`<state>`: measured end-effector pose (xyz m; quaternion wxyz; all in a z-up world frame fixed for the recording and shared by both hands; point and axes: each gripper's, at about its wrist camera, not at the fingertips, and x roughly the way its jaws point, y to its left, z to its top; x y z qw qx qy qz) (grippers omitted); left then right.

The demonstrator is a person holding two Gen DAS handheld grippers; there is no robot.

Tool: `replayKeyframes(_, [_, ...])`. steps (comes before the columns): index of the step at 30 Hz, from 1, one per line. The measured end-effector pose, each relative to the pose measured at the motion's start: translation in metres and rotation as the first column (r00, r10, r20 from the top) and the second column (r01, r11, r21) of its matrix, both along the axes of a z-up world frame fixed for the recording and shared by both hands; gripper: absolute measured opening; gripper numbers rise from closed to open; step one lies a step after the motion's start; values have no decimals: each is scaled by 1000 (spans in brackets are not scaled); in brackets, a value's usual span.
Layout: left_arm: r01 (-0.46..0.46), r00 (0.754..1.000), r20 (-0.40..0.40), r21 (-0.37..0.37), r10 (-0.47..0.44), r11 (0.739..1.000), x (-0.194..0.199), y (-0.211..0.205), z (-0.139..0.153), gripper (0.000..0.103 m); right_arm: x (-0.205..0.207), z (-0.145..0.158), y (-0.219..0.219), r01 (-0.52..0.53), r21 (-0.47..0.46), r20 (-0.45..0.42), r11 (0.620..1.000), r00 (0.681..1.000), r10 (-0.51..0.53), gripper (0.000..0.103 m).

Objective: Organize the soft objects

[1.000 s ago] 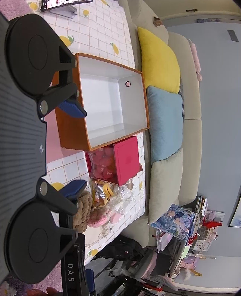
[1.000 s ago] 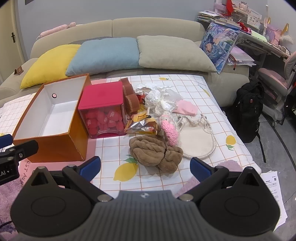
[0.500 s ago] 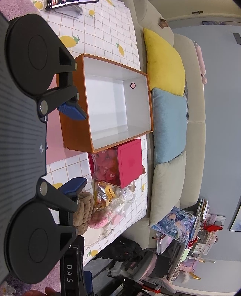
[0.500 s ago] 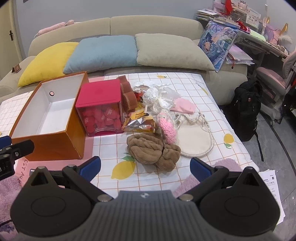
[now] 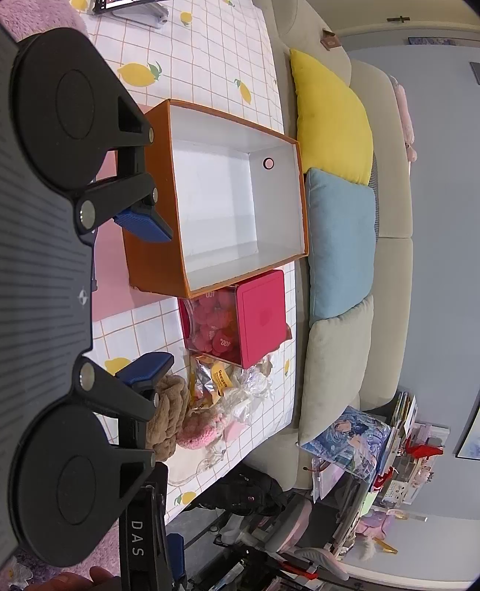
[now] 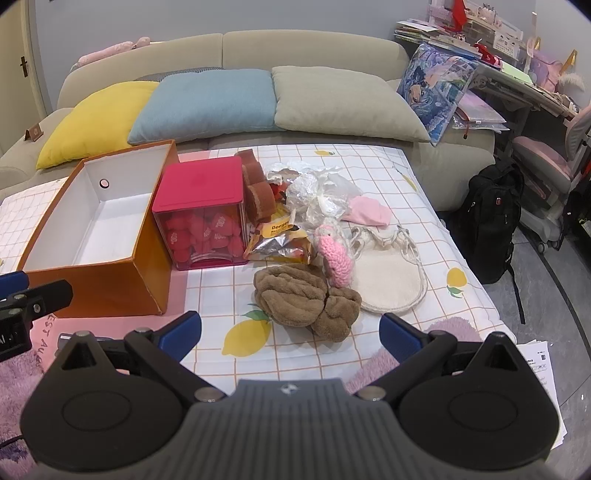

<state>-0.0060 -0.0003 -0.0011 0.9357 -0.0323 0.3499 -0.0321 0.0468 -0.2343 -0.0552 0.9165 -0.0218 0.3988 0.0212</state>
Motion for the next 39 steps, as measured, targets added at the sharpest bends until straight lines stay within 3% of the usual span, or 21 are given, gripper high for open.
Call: replayKeyframes(39, [19,1000,-9,-1,-19,1000,2,0,-1,81,4,-3,1,-3,4,-18,1000,1000,3,100])
